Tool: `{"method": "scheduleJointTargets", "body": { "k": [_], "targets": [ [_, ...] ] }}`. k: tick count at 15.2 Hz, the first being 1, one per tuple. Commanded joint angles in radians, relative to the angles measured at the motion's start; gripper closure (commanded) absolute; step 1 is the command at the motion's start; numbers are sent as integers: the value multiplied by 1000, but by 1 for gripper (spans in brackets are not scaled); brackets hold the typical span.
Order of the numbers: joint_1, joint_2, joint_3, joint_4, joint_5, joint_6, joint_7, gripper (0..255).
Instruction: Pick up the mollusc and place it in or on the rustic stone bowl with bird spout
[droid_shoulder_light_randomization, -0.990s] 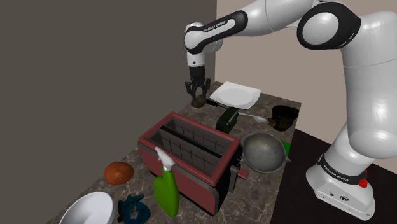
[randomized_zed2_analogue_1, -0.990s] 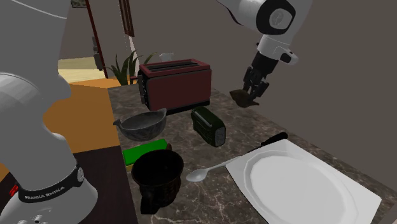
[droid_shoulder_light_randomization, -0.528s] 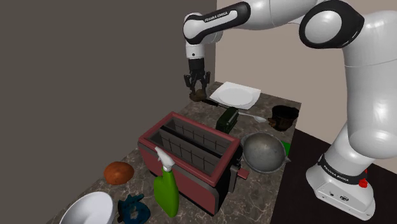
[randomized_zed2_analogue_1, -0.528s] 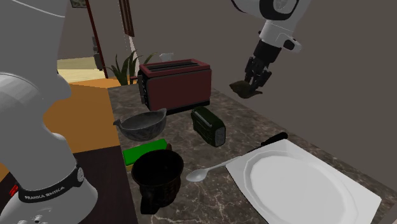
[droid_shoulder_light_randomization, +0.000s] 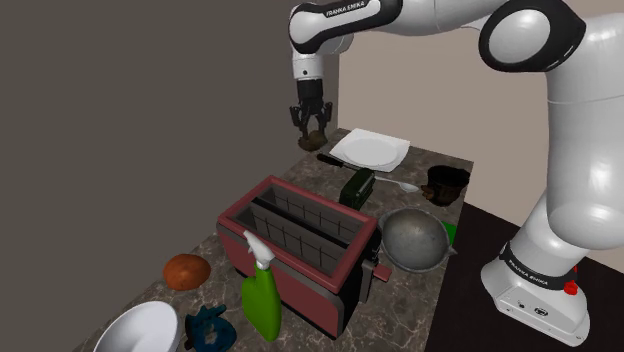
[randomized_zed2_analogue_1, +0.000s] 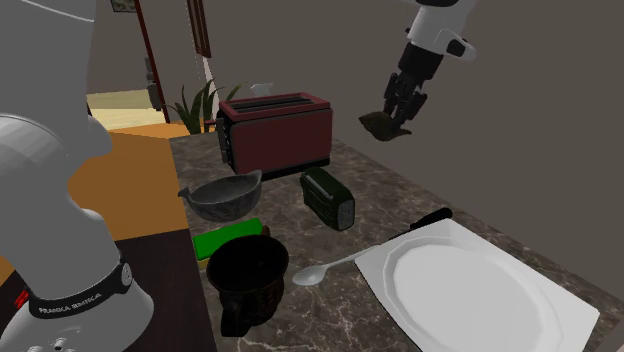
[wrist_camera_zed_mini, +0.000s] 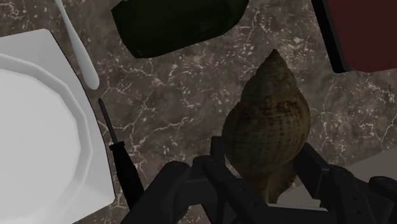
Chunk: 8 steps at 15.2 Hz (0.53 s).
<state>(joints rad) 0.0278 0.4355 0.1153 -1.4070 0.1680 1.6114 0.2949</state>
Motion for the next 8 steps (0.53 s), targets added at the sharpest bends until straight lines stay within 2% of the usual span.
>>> {"method": "scheduleJointTargets", "body": {
  "k": [1, 8],
  "targets": [
    [-1, -70, 2, -100, 7, 31, -3, 255],
    [4, -362, 16, -498, 48, 138, -11, 255]
  ]
}}
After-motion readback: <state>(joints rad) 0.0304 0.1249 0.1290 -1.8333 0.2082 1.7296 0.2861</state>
